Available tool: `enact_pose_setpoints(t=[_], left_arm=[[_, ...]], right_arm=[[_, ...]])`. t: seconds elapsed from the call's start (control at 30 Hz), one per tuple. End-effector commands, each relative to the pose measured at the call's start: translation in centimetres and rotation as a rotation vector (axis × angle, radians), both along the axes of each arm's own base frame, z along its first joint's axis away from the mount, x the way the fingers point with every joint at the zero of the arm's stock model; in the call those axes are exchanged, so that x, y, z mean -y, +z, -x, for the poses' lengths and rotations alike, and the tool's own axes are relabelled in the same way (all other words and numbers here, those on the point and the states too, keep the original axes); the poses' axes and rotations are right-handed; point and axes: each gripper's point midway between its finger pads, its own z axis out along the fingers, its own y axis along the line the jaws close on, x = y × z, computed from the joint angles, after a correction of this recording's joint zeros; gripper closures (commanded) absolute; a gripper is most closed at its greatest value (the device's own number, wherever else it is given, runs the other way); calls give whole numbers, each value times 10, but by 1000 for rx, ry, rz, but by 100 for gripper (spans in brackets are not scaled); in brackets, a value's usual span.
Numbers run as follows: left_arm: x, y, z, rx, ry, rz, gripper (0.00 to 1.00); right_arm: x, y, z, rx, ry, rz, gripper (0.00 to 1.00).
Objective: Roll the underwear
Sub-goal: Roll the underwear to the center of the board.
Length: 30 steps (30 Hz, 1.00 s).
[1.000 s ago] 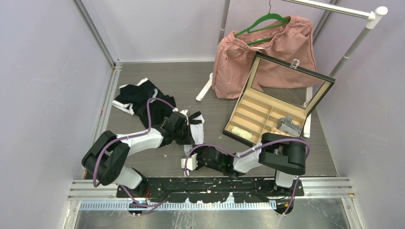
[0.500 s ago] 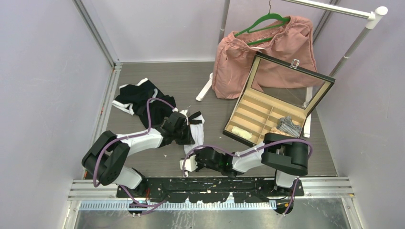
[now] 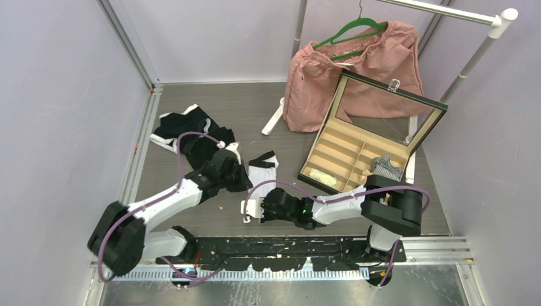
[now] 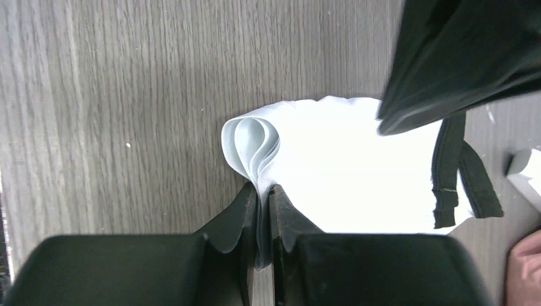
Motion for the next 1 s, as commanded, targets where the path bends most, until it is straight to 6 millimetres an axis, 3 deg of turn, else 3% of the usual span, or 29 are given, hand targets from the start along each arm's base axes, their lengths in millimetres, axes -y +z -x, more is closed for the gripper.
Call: enact_pose_setpoints(t=[0.0, 0.17, 0.3, 0.47, 0.97], left_arm=[[-29, 37, -7, 92, 131, -38, 96], [-60, 53, 2, 143, 236, -74, 93], [-66, 57, 13, 149, 236, -57, 93], [-58, 62, 22, 153, 176, -10, 98], [-32, 70, 32, 175, 11, 88, 99]], right_arm=[[-6, 13, 15, -167, -44, -76, 99], [-10, 20, 24, -311, -70, -134, 99], [-13, 32, 26, -468, -112, -193, 99], [-14, 41, 23, -683, -160, -259, 99], [-16, 11, 2, -1104, -395, -266, 99]])
